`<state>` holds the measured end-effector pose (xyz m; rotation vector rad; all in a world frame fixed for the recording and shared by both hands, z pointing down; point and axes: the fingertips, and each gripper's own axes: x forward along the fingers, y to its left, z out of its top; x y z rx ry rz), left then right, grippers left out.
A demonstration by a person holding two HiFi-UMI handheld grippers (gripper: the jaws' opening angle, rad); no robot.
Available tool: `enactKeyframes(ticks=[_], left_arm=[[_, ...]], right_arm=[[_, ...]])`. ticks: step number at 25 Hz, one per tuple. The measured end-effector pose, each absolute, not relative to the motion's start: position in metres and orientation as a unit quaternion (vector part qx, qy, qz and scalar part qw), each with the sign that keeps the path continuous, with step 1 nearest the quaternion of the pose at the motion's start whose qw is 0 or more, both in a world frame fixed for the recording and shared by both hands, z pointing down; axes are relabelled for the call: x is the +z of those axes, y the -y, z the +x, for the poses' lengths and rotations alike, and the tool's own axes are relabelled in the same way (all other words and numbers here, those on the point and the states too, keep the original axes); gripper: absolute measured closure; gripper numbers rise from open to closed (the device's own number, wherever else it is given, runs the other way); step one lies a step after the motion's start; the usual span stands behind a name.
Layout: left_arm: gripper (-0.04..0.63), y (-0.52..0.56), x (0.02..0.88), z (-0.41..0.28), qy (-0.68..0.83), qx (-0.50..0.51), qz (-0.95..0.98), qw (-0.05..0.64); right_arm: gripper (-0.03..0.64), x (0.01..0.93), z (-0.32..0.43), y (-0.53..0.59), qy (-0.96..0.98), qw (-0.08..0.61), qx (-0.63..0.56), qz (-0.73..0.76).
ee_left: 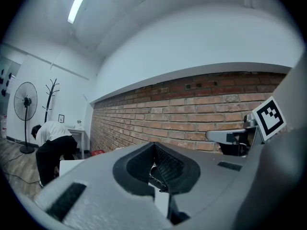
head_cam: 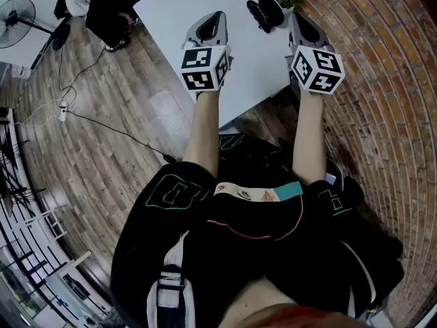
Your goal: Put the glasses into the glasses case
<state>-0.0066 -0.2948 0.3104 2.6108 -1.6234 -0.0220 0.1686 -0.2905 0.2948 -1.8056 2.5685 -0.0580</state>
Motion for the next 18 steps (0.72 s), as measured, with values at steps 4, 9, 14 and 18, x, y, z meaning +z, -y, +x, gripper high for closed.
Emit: enactKeyframes(ticks=[4, 9, 14, 18], left_arm=[[0.592, 0.293, 0.307, -0.005, 0.526, -0.003, 0.85, 0.03], [0.592, 0.287, 0.309, -0.002, 0.523, -0.003, 0.852, 0.025], [0.592, 0.287, 0.303, 0.001, 0.519, -0.004, 0.854, 0.026], [0.592, 0.285, 0.308, 0.003, 0.518, -0.005, 0.855, 0.027]], right_arm=[[0.612, 0.291, 0.168, 0.289, -0.819, 0.003, -0.017, -0.573], [0.612, 0.291, 0.168, 0.284, -0.819, 0.005, -0.014, -0.573], [0.612, 0.282, 0.17, 0.283, -0.818, 0.002, -0.009, -0.575], [0.612, 0.285, 0.172, 0.28, -0.817, 0.002, -0.005, -0.577]])
